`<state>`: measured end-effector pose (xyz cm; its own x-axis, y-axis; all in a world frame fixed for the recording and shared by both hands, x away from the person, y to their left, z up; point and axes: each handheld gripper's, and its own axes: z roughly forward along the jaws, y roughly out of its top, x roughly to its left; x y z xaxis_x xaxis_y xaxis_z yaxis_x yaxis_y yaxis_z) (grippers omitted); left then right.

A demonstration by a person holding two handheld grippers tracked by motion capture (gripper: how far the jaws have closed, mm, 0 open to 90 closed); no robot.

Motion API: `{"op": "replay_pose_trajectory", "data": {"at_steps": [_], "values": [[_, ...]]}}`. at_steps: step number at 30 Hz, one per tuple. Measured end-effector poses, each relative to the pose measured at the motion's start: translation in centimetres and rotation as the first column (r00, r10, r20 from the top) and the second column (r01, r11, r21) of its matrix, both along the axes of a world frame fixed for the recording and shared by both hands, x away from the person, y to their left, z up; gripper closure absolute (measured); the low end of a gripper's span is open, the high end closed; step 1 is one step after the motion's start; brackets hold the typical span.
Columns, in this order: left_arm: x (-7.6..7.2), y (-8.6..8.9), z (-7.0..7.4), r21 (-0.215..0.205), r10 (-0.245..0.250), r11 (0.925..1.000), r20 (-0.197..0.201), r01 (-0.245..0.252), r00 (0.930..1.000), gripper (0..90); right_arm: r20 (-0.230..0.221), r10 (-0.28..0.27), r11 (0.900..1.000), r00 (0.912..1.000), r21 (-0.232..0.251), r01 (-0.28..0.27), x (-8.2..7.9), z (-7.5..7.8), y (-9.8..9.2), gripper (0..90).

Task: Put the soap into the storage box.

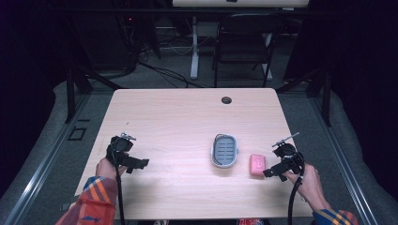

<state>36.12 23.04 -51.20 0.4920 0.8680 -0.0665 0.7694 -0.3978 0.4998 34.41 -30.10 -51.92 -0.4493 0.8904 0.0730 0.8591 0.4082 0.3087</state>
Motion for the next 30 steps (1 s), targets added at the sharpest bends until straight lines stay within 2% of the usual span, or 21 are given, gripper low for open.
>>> {"op": "replay_pose_trajectory", "data": {"at_steps": [2, 4, 5, 8, 9, 11, 12, 14, 15, 24, 28, 29, 30], "values": [[0.0, 0.0, 0.0, -0.001, 0.002, 1.0000, 0.000, -0.002, 1.0000, 0.0, 0.018, -0.016, 1.000, 0.9997, 0.011, 0.016, 0.0, -0.1, 0.3, 0.0], [0.1, -0.1, -0.1, 0.001, -0.001, 1.0000, -0.003, 0.001, 1.0000, 0.0, -0.004, 0.013, 1.000, 0.9999, -0.006, -0.013, 0.2, 0.2, 0.5, 0.0], [0.1, -0.1, -0.1, 0.004, -0.005, 1.0000, -0.002, 0.005, 1.0000, 0.0, -0.008, 0.008, 1.000, 0.9999, -0.004, -0.008, 0.2, 0.2, 0.6, 0.0], [0.2, -0.3, -0.1, 0.004, -0.010, 0.9999, -0.004, 0.010, 0.9999, 0.0, 0.016, 0.012, 1.000, 0.9998, -0.001, -0.012, 0.2, 0.2, 0.8, 0.0], [0.2, -0.4, -0.1, 0.007, -0.014, 0.9999, -0.002, 0.014, 0.9999, 0.0, 0.007, 0.023, 1.000, 0.9997, -0.011, -0.023, 0.3, 0.3, 0.8, 0.0], [0.3, -0.5, -0.1, 0.008, -0.018, 0.9998, -0.004, 0.018, 0.9998, 0.0, 0.010, 0.017, 1.000, 0.9998, 0.017, -0.017, 0.3, 0.3, 1.1, 0.0], [0.3, -0.5, -0.1, 0.008, -0.021, 0.9997, -0.005, 0.021, 0.9998, 0.0, 0.011, 0.021, 1.000, 0.9997, 0.000, -0.021, 0.3, 0.3, 1.1, 0.0], [0.3, -0.6, -0.1, 0.008, -0.022, 0.9997, -0.004, 0.022, 0.9998, 0.0, 0.027, -0.002, 1.000, 0.9996, 0.024, 0.001, 0.3, 0.2, 1.4, 0.0], [0.4, -0.7, -0.1, 0.008, -0.023, 0.9997, -0.005, 0.023, 0.9997, 0.0, 0.019, 0.021, 1.000, 0.9996, -0.003, -0.021, 0.5, 0.4, 1.3, 0.0], [0.5, -0.9, -0.1, 0.004, -0.032, 0.9995, -0.007, 0.032, 0.9995, 0.0, 0.015, 0.028, 1.000, 0.9995, -0.008, -0.028, 1.2, 0.2, 2.0, 0.0], [0.5, -0.9, -0.1, -0.003, -0.031, 0.9995, -0.007, 0.031, 0.9995, 0.0, 0.013, 0.011, 1.000, 0.9998, 0.005, -0.011, 1.5, -0.2, 2.7, 0.0], [0.5, -0.9, -0.1, -0.003, -0.031, 0.9995, -0.007, 0.031, 0.9995, 0.0, 0.002, 0.033, 0.999, 0.9995, -0.010, -0.033, 1.7, -0.1, 2.7, 0.0], [0.5, -0.9, -0.1, -0.003, -0.031, 0.9995, -0.007, 0.031, 0.9995, 0.0, 0.021, 0.009, 1.000, 0.9997, 0.010, -0.009, 1.7, -0.3, 2.9, 0.0]]}}
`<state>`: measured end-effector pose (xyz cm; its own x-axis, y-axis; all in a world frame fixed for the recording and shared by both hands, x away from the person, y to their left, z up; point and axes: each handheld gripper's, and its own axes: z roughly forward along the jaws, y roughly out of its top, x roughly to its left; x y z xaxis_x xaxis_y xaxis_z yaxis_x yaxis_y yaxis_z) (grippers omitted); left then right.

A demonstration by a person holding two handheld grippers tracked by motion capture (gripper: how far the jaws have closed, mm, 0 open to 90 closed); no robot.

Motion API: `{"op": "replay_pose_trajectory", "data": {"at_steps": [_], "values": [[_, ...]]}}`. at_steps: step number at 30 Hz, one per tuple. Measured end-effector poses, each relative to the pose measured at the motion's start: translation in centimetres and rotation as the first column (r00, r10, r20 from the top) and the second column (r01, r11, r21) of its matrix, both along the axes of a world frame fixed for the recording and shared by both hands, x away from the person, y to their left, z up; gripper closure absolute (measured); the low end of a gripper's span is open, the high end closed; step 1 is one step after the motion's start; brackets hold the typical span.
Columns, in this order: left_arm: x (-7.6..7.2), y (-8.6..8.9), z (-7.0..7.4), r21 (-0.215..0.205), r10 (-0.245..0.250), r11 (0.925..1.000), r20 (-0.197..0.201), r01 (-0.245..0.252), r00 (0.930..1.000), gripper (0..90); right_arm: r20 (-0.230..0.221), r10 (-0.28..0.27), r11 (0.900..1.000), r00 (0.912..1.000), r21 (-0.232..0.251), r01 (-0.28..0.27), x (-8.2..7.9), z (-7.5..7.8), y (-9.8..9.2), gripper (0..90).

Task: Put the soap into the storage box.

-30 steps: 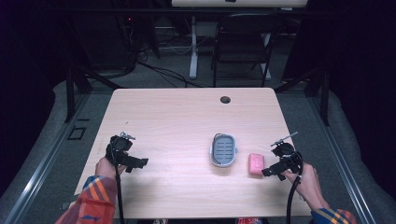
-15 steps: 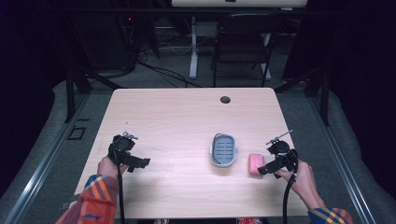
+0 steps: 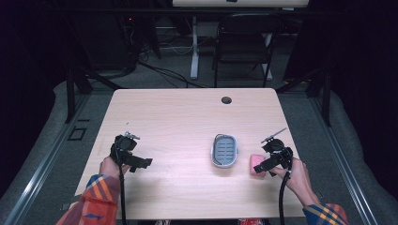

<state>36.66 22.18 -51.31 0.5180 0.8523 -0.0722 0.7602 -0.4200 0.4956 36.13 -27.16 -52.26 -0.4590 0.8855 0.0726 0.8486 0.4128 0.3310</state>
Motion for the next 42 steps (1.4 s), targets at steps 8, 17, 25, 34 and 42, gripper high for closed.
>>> {"op": "replay_pose_trajectory", "data": {"at_steps": [8, 17, 25, 34, 42], "values": [[0.0, -0.1, 0.0, -0.001, -0.001, 1.0000, -0.001, 0.001, 1.0000, 0.0, -0.027, 0.022, 0.999, 0.9994, -0.044, -0.023, 1.0, -0.3, 0.8, 0.0], [0.0, -0.1, 0.0, 0.000, -0.006, 1.0000, -0.002, 0.006, 1.0000, 0.0, -0.044, 0.014, 0.997, 0.9989, -0.076, -0.018, 1.9, -1.3, 2.1, 0.0], [0.0, -0.1, 0.0, 0.002, -0.009, 1.0000, -0.004, 0.009, 1.0000, 0.0, -0.053, 0.023, 0.994, 0.9983, -0.102, -0.028, 2.3, -1.6, 2.6, 9.9], [0.0, -0.1, 0.0, 0.001, -0.009, 1.0000, -0.002, 0.009, 1.0000, 0.0, -0.069, 0.034, 0.994, 0.9970, -0.103, -0.041, 2.3, -1.5, 2.3, 15.5], [0.0, -0.1, 0.0, 0.006, -0.017, 0.9998, -0.004, 0.017, 0.9999, 0.0, -0.086, 0.037, 0.994, 0.9956, -0.096, -0.045, 2.2, -1.5, 1.9, 26.6]]}}
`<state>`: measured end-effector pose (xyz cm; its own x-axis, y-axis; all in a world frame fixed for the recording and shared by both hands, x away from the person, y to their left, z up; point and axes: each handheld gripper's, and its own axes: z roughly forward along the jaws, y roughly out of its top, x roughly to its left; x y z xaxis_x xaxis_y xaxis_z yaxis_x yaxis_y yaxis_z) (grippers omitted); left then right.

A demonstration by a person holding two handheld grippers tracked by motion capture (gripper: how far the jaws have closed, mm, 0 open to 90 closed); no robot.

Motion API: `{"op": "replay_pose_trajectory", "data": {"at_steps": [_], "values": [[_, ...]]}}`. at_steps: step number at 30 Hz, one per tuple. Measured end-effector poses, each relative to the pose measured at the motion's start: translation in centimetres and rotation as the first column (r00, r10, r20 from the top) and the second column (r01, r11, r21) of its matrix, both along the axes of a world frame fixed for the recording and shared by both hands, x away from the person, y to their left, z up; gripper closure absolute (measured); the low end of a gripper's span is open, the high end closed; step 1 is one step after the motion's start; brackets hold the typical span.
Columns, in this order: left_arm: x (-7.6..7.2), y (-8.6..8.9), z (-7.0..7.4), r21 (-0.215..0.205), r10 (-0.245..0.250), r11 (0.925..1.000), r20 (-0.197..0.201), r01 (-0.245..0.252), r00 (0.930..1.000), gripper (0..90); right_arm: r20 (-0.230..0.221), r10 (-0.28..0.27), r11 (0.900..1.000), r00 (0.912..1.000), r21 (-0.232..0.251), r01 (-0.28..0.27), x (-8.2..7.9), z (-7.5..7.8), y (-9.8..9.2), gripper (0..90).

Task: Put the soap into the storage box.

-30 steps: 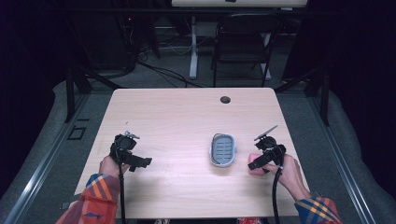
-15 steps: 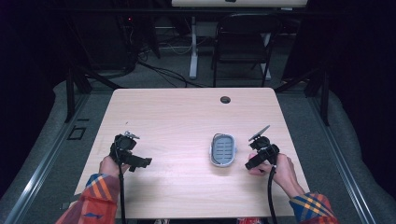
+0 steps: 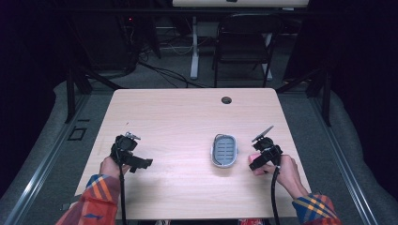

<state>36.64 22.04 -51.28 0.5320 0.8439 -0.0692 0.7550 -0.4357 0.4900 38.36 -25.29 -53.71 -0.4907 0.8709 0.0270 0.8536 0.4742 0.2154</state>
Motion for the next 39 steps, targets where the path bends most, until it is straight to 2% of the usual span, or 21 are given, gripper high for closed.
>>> {"op": "replay_pose_trajectory", "data": {"at_steps": [1, 2, 4, 6, 8, 9, 10, 11, 13, 15, 16, 20, 29, 33, 39], "values": [[0.0, 0.0, 0.0, 0.001, -0.001, 1.0000, 0.000, 0.001, 1.0000, 0.0, -0.005, 0.004, 1.000, 1.0000, -0.001, -0.004, 0.0, 0.0, -0.1, 27.3], [0.0, 0.0, 0.0, 0.002, -0.003, 1.0000, 0.000, 0.003, 1.0000, 0.0, 0.019, -0.028, 0.999, 0.9994, 0.022, 0.028, -0.2, -0.2, 0.0, 28.5], [0.0, -0.1, 0.0, 0.002, -0.004, 1.0000, -0.001, 0.004, 1.0000, 0.0, -0.003, -0.005, 1.000, 1.0000, 0.003, 0.005, -0.1, 0.0, -0.2, 30.1], [0.1, -0.1, 0.0, 0.002, -0.005, 1.0000, -0.002, 0.005, 1.0000, 0.0, -0.002, -0.015, 1.000, 0.9999, 0.018, 0.015, -0.1, -0.1, -0.2, 31.5], [0.1, -0.1, -0.1, 0.001, -0.005, 1.0000, -0.002, 0.005, 1.0000, 0.0, -0.003, -0.014, 1.000, 0.9999, 0.010, 0.014, -0.1, -0.1, -0.3, 33.0], [0.1, -0.1, -0.1, 0.002, -0.006, 1.0000, -0.003, 0.006, 1.0000, 0.0, 0.017, -0.042, 0.999, 0.9990, 0.032, 0.042, -0.2, -0.3, -0.2, 33.3], [0.1, -0.1, -0.1, 0.002, -0.006, 1.0000, -0.004, 0.006, 1.0000, 0.0, 0.002, -0.029, 0.999, 0.9996, 0.029, 0.029, -0.1, -0.2, -0.3, 33.9], [0.1, -0.1, -0.1, 0.001, -0.004, 1.0000, -0.005, 0.004, 1.0000, 0.0, 0.010, -0.042, 0.998, 0.9991, 0.043, 0.042, -0.1, -0.4, -0.3, 34.7], [0.1, -0.1, -0.1, 0.001, -0.004, 1.0000, -0.004, 0.004, 1.0000, 0.0, -0.021, -0.017, 1.000, 0.9996, 0.010, 0.017, 0.0, -0.1, -0.5, 36.1], [0.2, -0.1, -0.1, 0.003, -0.005, 1.0000, -0.007, 0.005, 1.0000, 0.0, -0.019, -0.029, 0.999, 0.9994, 0.026, 0.029, 0.0, -0.1, -0.6, 36.2], [0.1, -0.2, -0.2, 0.000, -0.002, 1.0000, -0.005, 0.002, 1.0000, 0.0, 0.000, -0.052, 0.998, 0.9986, 0.044, 0.052, -0.2, -0.3, -0.5, 36.3], [0.1, -0.2, -0.2, 0.000, -0.001, 1.0000, -0.006, 0.001, 1.0000, 0.0, -0.022, -0.014, 1.000, 0.9997, 0.014, 0.015, 0.0, -0.1, -0.6, 36.3], [0.1, -0.2, -0.1, -0.001, -0.001, 1.0000, -0.004, 0.001, 1.0000, 0.0, -0.008, -0.023, 0.999, 0.9997, 0.027, 0.023, -0.1, -0.2, -0.6, 36.7], [0.1, -0.2, -0.1, 0.000, -0.004, 1.0000, -0.005, 0.004, 1.0000, 0.0, -0.024, -0.021, 0.999, 0.9995, 0.030, 0.022, 0.0, 0.0, -0.8, 36.8], [0.1, -0.2, -0.1, 0.001, -0.006, 1.0000, -0.005, 0.006, 1.0000, 0.0, -0.024, -0.022, 0.998, 0.9995, 0.064, 0.024, 0.0, 0.5, -1.1, 36.9]]}}
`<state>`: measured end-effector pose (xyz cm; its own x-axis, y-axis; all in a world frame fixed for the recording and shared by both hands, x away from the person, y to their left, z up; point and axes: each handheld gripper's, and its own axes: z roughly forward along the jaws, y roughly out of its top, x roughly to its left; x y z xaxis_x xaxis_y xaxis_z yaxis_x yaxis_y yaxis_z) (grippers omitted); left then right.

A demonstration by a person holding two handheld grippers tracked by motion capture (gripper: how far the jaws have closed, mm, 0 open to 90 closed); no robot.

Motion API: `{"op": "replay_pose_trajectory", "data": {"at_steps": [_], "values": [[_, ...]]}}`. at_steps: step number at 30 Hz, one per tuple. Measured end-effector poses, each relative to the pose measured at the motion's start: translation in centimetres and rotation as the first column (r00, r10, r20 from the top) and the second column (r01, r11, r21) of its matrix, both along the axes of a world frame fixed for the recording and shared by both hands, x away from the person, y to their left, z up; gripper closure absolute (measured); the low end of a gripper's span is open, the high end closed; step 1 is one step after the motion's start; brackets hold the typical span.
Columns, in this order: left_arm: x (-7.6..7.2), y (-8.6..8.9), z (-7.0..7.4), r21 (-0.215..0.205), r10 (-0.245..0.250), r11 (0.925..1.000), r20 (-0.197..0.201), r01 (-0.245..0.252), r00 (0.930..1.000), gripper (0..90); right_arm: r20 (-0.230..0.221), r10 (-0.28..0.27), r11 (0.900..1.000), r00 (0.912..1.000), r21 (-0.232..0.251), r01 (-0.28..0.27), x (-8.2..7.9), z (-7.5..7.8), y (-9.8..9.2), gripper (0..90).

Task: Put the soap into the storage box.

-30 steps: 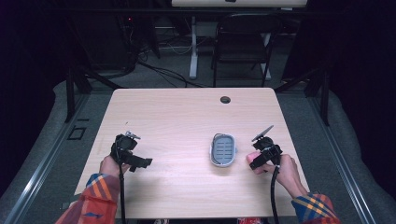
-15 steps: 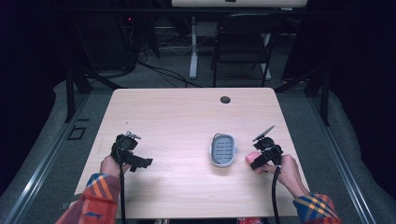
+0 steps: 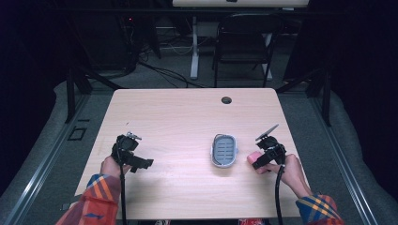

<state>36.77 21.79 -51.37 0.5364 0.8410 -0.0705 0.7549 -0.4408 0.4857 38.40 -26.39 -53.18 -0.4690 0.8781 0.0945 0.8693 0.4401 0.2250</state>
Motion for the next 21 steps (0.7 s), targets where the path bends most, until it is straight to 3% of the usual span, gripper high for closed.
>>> {"op": "replay_pose_trajectory", "data": {"at_steps": [3, 6, 12, 14, 17, 19, 21], "values": [[0.0, 0.0, 0.0, 0.002, -0.002, 1.0000, -0.001, 0.002, 1.0000, 0.0, 0.009, -0.004, 1.000, 1.0000, 0.004, 0.004, 0.0, 0.2, -0.2, 36.9], [0.0, 0.0, 0.0, 0.002, -0.005, 1.0000, -0.002, 0.005, 1.0000, 0.0, -0.020, 0.005, 1.000, 0.9998, -0.001, -0.005, 0.0, 0.4, -0.3, 37.0], [0.0, 0.1, 0.0, 0.001, -0.001, 1.0000, -0.002, 0.001, 1.0000, 0.0, 0.011, -0.014, 0.999, 0.9998, 0.030, 0.014, -0.1, 0.5, -0.3, 37.0], [0.0, 0.1, 0.0, 0.001, -0.002, 1.0000, -0.002, 0.002, 1.0000, 0.0, -0.004, 0.005, 1.000, 1.0000, 0.003, -0.005, 0.1, 0.9, -0.5, 37.0], [0.1, 0.0, 0.0, 0.001, -0.002, 1.0000, -0.003, 0.002, 1.0000, 0.0, 0.001, 0.009, 1.000, 1.0000, 0.000, -0.009, 0.2, 1.1, -0.7, 37.0], [0.1, 0.0, 0.0, 0.002, -0.003, 1.0000, -0.002, 0.003, 1.0000, 0.0, 0.030, -0.031, 0.999, 0.9991, 0.037, 0.030, 0.0, 0.9, -0.6, 37.0], [0.1, 0.0, 0.0, 0.001, -0.003, 1.0000, -0.002, 0.003, 1.0000, 0.0, 0.016, -0.007, 1.000, 0.9998, 0.011, 0.007, 0.2, 1.2, -0.7, 37.0]]}}
